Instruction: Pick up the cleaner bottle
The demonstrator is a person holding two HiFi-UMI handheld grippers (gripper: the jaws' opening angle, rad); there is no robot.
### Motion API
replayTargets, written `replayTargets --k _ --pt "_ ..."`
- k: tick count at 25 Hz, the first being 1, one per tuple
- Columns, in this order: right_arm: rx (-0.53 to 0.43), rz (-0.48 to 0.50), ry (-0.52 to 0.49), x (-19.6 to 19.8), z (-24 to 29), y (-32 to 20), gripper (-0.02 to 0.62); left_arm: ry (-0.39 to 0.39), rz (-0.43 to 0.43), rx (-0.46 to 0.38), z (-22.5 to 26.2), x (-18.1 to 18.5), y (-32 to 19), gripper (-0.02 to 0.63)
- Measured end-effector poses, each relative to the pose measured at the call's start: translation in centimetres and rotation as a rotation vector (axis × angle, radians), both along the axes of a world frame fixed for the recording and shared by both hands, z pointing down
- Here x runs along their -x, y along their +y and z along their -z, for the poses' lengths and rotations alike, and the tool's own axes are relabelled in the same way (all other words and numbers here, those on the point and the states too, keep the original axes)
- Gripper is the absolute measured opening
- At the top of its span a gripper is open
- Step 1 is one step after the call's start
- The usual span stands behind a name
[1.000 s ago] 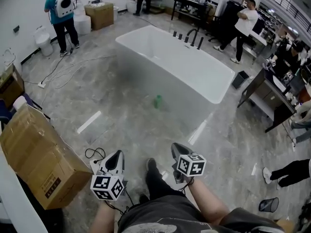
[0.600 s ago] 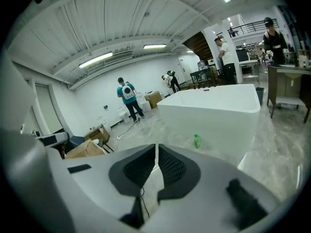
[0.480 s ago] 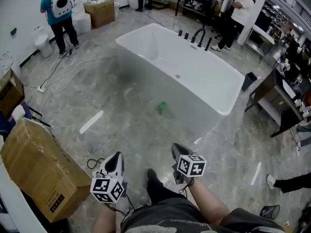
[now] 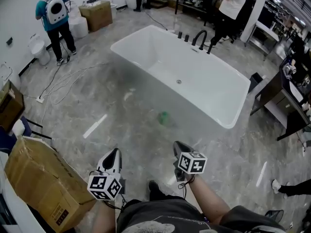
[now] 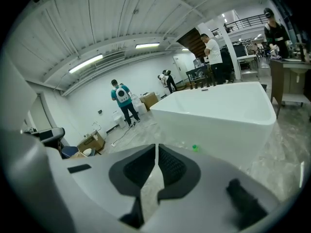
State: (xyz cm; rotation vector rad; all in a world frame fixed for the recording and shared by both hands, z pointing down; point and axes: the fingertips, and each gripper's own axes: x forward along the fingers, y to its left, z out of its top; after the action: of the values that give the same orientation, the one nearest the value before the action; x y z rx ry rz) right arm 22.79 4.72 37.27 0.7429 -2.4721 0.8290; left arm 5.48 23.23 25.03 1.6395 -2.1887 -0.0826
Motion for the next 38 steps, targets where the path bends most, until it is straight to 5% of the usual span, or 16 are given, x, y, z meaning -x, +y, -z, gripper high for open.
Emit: replayTargets --k 10,18,29,38 --pt "0.011 -0.123 0.001 0.2 -1.0 -6.1 0.034 -0.051 -0.103 0.01 0.7 3.3 -8.6 0.014" --pt "0.012 -0.295 0.044 0.7 -3.3 -10.5 0.034 -0.022 -0.305 0.002 -2.0 5.7 -17.3 0.014" --pt "0.026 -0.606 0.099 8.3 -6.7 -13.8 0.034 0.034 -0.594 0.066 -6.4 16.8 -26.4 0.014" --pt "-0.054 -0.781 0.192 13.1 -11.1 -15.0 0.034 0.072 -0.703 0.116 -12.9 24.0 -31.2 0.014"
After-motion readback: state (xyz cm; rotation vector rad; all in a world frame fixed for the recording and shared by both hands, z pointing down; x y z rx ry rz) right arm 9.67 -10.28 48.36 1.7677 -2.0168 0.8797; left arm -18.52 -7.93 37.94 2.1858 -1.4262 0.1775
